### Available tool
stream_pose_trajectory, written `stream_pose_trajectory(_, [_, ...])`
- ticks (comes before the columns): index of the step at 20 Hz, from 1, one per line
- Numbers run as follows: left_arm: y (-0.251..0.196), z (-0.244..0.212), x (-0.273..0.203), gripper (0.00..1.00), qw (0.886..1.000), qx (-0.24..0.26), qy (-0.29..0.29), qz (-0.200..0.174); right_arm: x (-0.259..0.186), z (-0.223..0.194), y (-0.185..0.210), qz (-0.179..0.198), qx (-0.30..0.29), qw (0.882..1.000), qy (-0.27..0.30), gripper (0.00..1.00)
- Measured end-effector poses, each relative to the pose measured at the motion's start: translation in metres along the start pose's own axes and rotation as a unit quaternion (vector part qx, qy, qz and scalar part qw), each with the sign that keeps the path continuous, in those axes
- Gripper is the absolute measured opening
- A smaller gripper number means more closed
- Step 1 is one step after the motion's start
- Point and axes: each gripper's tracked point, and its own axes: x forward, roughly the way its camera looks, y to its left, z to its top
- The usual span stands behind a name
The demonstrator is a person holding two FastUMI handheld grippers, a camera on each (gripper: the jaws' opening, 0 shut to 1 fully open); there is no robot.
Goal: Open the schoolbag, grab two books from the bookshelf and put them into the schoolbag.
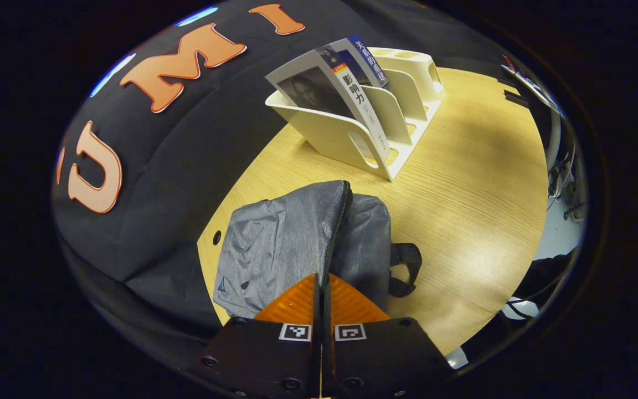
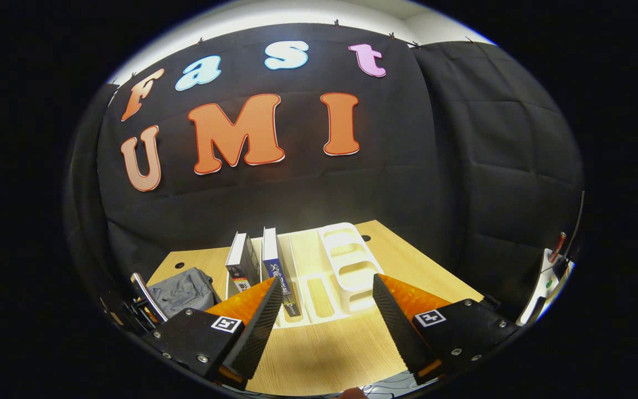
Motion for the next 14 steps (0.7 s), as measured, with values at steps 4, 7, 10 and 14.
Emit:
stream_pose_trajectory(4, [0.03, 0.012, -0.012, 0.01, 0.999, -0.043, -0.005, -0.017, -0.003, -0.002, 0.003, -0.008, 0.011, 1.0, 0.003, 0.97])
stream_pose_trajectory(7, [0.056, 0.022, -0.022, 0.01, 0.997, -0.065, -0.011, -0.026, -0.004, 0.003, 0.004, -0.016, 0.009, 1.0, 0.002, 0.97])
stream_pose_trajectory(10, [0.091, 0.037, -0.03, 0.01, 0.997, -0.069, -0.022, -0.021, -0.006, 0.012, 0.006, -0.021, 0.006, 1.0, -0.006, 0.98])
stream_pose_trajectory(14, [0.136, 0.062, -0.034, 0.01, 0.995, -0.085, -0.046, -0.013, -0.007, 0.018, 0.009, -0.03, 0.009, 0.999, -0.014, 1.0])
